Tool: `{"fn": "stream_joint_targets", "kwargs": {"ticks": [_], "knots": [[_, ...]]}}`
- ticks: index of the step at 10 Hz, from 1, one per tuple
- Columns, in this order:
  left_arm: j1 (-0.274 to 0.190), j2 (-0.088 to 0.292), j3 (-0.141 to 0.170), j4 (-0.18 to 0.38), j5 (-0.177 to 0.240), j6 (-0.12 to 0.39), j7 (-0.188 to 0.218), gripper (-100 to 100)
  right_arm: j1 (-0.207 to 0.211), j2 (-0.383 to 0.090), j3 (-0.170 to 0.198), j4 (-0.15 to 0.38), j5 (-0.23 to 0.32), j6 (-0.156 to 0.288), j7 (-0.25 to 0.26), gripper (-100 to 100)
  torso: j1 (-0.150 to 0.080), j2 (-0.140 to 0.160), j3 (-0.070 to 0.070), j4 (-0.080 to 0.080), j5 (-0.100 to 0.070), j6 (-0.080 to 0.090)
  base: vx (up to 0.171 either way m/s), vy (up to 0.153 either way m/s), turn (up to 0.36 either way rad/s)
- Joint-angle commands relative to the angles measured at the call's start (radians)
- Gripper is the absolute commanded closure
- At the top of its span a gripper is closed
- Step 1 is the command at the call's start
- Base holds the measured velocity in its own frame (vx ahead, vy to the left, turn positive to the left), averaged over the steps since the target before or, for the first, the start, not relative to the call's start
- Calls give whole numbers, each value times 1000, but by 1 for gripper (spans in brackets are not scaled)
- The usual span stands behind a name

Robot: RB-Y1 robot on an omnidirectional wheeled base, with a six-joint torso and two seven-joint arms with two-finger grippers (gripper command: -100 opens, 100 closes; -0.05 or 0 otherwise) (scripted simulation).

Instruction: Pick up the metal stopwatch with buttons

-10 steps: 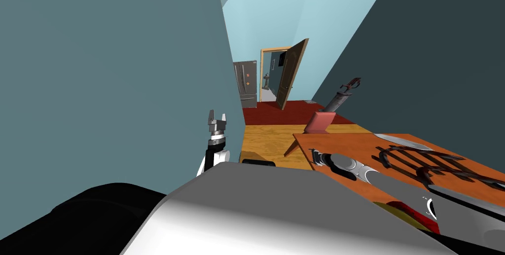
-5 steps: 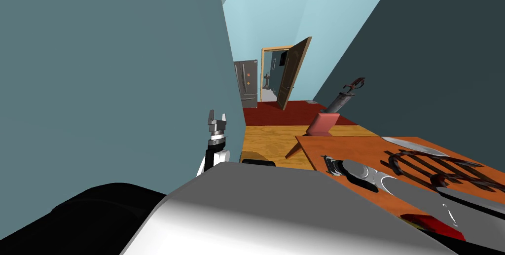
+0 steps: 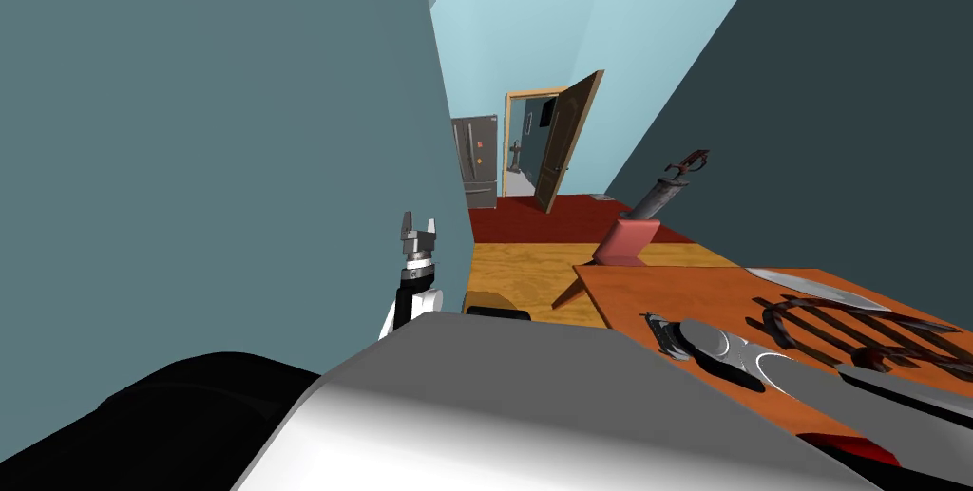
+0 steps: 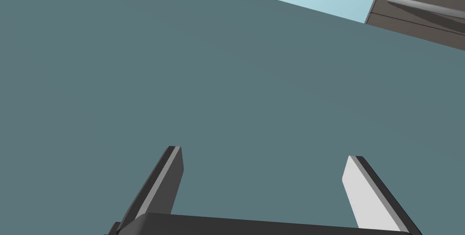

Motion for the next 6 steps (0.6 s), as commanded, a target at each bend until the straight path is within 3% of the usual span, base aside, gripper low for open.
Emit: {"fn": "stream_joint_targets", "kwargs": {"ticks": [1, 2, 3, 4, 5, 6], "knots": [[0, 0, 0, 0, 0, 0, 0, 0, -12, -21, 50, -11, 39, 18, -50, -100, 0, 0, 0, 0, 0, 0, 61, 23, 1], [0, 0, 0, 0, 0, 0, 0, 0, -12, -21, 55, -11, 39, 18, -25, -100, 0, 0, 0, 0, 0, 0, 26, 8, 2], [0, 0, 0, 0, 0, 0, 0, 0, -12, -21, 71, -11, 39, 18, -51, -100, -1, 2, 1, 0, 0, 0, 0, 0, 0], [0, 0, 0, 0, 0, 0, 0, 0, -7, -29, 113, 21, 53, 22, -46, -100, -1, 3, 2, 1, 0, 0, 39, 6, 18], [0, 0, 0, 0, 0, 0, 0, 0, -7, -29, 113, 16, 53, 22, -73, -100, -1, 2, 1, 1, 0, 0, 54, 17, 8], [0, 0, 0, 0, 0, 0, 0, 0, -7, -29, 113, 21, 53, 22, -53, -100, 0, 1, 1, 0, 0, 0, 24, 11, -4]]}}
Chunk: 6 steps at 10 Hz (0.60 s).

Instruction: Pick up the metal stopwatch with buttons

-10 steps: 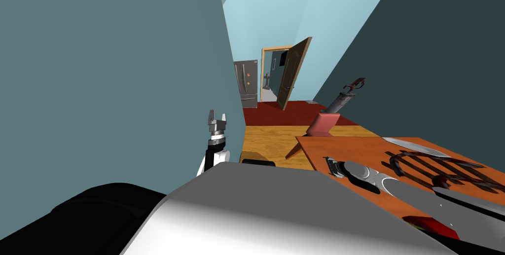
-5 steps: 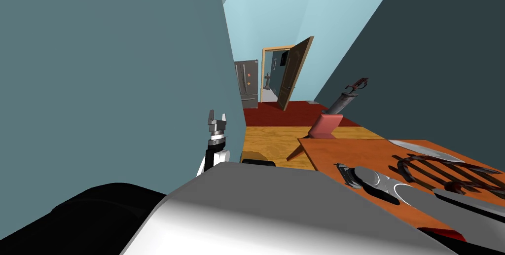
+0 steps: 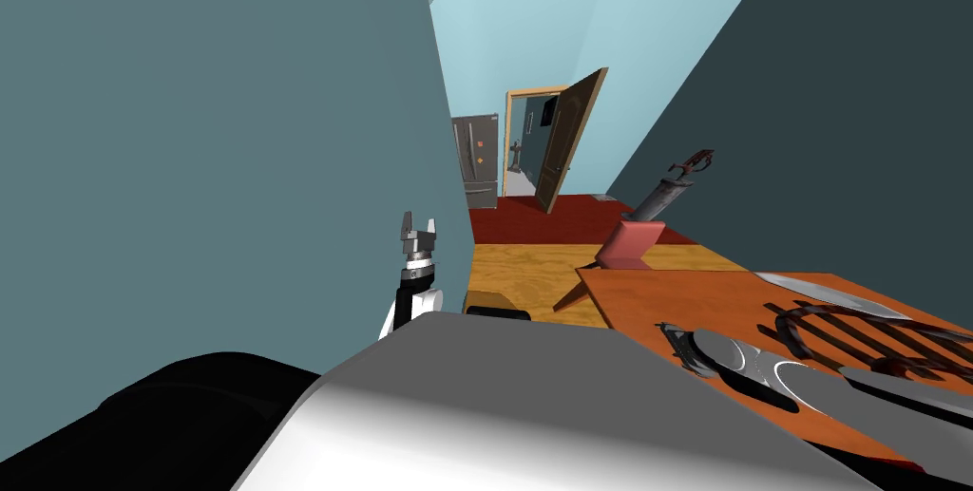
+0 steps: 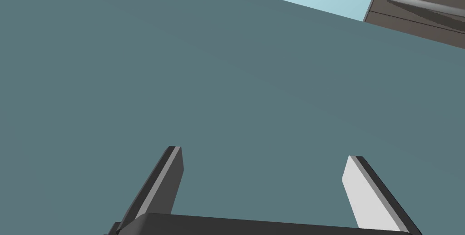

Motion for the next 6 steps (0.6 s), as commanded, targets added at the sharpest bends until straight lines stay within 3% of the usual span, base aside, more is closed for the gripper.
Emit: {"fn": "stream_joint_targets", "kwargs": {"ticks": [1, 2, 3, 4, 5, 6], "knots": [[0, 0, 0, 0, 0, 0, 0, 0, 5, -7, 38, 30, 14, 1, 21, -100, 0, 0, 0, 0, 0, 0, 40, 14, 22], [0, 0, 0, 0, 0, 0, 0, 0, 5, -7, 22, 30, 14, 1, 28, -100, 0, -1, 0, 0, 0, 0, 43, 15, 5], [0, 0, 0, 0, 0, 0, 0, 0, 5, -7, 33, 30, 14, 1, 45, -100, 0, -1, 0, 0, 0, 0, 19, 5, 0], [0, 0, 0, 0, 0, 0, 0, 0, 5, -7, 38, 30, 14, 1, 21, -100, 0, 0, 0, 0, 0, 0, 0, 0, 0], [0, 0, 0, 0, 0, 0, 0, 0, 10, -11, 68, 52, 23, 3, 24, -100, -1, 1, 1, 0, 0, 0, 22, 5, 20], [0, 0, 0, 0, 0, 0, 0, 0, 10, -11, 68, 52, 23, 3, 24, -100, -1, 1, 1, 0, 0, 0, 32, 10, 3]]}}
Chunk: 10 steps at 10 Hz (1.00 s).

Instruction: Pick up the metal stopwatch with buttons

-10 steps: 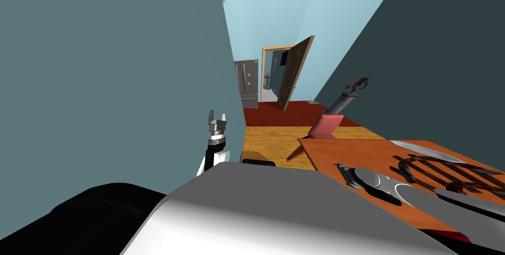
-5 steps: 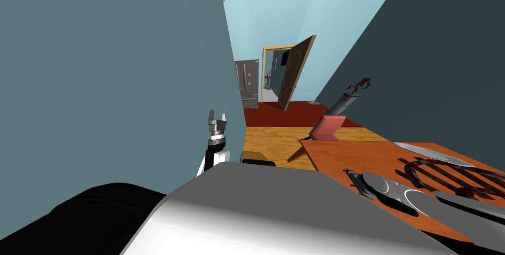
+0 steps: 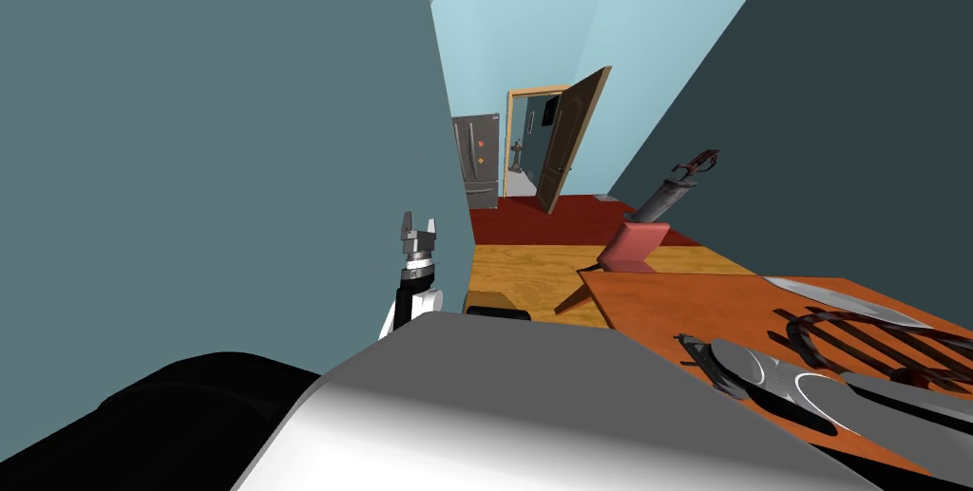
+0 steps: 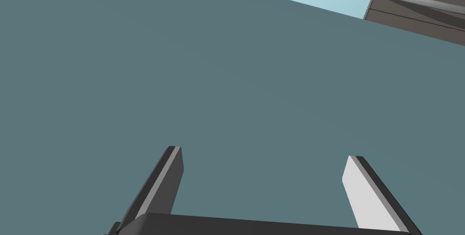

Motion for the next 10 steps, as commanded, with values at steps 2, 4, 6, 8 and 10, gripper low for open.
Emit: {"fn": "stream_joint_targets", "kwargs": {"ticks": [2, 4, 6, 8, 10], "knots": [[0, 0, 0, 0, 0, 0, 0, 0, -1, -14, 51, -1, 26, 10, -39, -100, 0, 0, 0, 0, 0, 0, 26, 4, 5], [0, 0, 0, 0, 0, 0, 0, 0, -3, -11, 51, 11, 24, 5, -31, -100, 0, -1, -1, 0, 0, 0, 34, 8, 6], [0, 0, 0, 0, 0, 0, 0, 0, 15, 23, 50, 38, 22, 26, -29, -100, 0, 1, 1, 0, 0, 0, 16, -22, 11], [0, 0, 0, 0, 0, 0, 0, 0, 33, 56, 49, 63, 21, 47, -30, -100, -6, -1, -1, 0, -1, 0, 49, -89, 32], [0, 0, 0, 0, 0, 0, 0, 0, 28, 48, 55, 54, 26, 46, -41, 100, -3, 0, 0, 0, -1, 0, 9, -20, 4]]}}
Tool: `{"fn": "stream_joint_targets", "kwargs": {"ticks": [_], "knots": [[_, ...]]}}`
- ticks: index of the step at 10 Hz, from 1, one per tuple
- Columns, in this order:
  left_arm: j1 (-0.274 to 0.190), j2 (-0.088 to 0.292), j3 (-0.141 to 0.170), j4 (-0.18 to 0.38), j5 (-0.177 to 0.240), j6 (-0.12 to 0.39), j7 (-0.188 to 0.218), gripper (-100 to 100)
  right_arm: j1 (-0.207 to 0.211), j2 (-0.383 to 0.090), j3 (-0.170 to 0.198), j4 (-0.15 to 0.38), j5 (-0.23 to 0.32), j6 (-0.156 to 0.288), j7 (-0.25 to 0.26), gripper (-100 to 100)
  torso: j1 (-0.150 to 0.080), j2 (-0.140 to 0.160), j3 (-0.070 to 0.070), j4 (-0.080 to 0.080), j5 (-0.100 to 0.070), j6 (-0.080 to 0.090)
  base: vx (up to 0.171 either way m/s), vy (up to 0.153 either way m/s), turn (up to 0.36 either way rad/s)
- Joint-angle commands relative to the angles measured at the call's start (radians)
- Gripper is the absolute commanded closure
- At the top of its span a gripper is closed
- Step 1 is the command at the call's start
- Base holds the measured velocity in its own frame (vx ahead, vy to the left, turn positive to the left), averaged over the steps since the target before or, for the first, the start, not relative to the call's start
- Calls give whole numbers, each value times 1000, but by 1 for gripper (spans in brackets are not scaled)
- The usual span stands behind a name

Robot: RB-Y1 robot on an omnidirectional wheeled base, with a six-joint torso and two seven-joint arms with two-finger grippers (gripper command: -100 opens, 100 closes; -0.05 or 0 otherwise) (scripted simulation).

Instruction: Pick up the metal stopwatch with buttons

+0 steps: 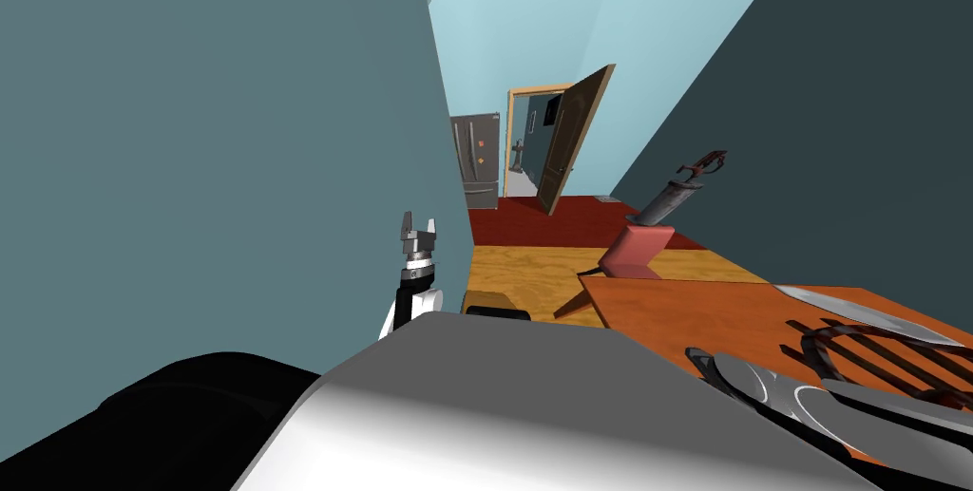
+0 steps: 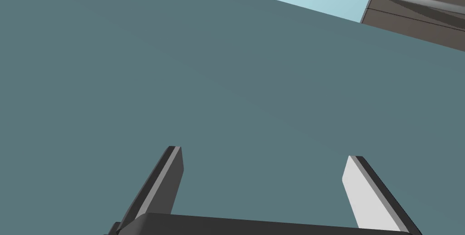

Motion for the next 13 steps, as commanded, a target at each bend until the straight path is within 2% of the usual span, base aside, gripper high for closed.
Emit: {"fn": "stream_joint_targets", "kwargs": {"ticks": [1, 4, 5, 6, 8, 9, 12, 13], "knots": [[0, 0, 0, 0, 0, 0, 0, 0, 0, 0, 0, 0, 0, 0, 0, 100, 0, 0, 0, 0, 0, 0, -3, -3, -18], [0, 0, 0, 0, 0, 0, 0, 0, 1, 0, 1, 0, 1, -1, 1, 100, 1, 1, 1, 1, 0, 0, 1, 0, 6], [0, 0, 0, 0, 0, 0, 0, 0, 1, 0, 1, 0, 1, -1, 1, 0, 1, 1, 1, 1, 0, 0, 0, 0, 0], [0, 0, 0, 0, 0, 0, 0, 0, -16, -32, -5, -21, -3, -24, 13, 100, 1, 1, 1, 1, 0, 0, -45, 52, -31], [0, 0, 0, 0, 0, 0, 0, 0, -16, -32, -5, -21, -3, -24, 13, 100, 5, 4, 3, 1, 1, 1, -31, 53, -18], [0, 0, 0, 0, 0, 0, 0, 0, -30, -59, -4, -41, -2, -42, 13, 100, 4, 3, 2, 1, 1, 0, -23, 56, -21], [0, 0, 0, 0, 0, 0, 0, 0, -29, -56, -9, -37, -6, -44, 23, 100, 3, 2, 1, 1, 1, 0, -9, 22, -2], [0, 0, 0, 0, 0, 0, 0, 0, -29, -56, -8, -38, -5, -43, 19, 0, 2, 1, 1, 1, 1, 0, 0, 0, 0]]}}
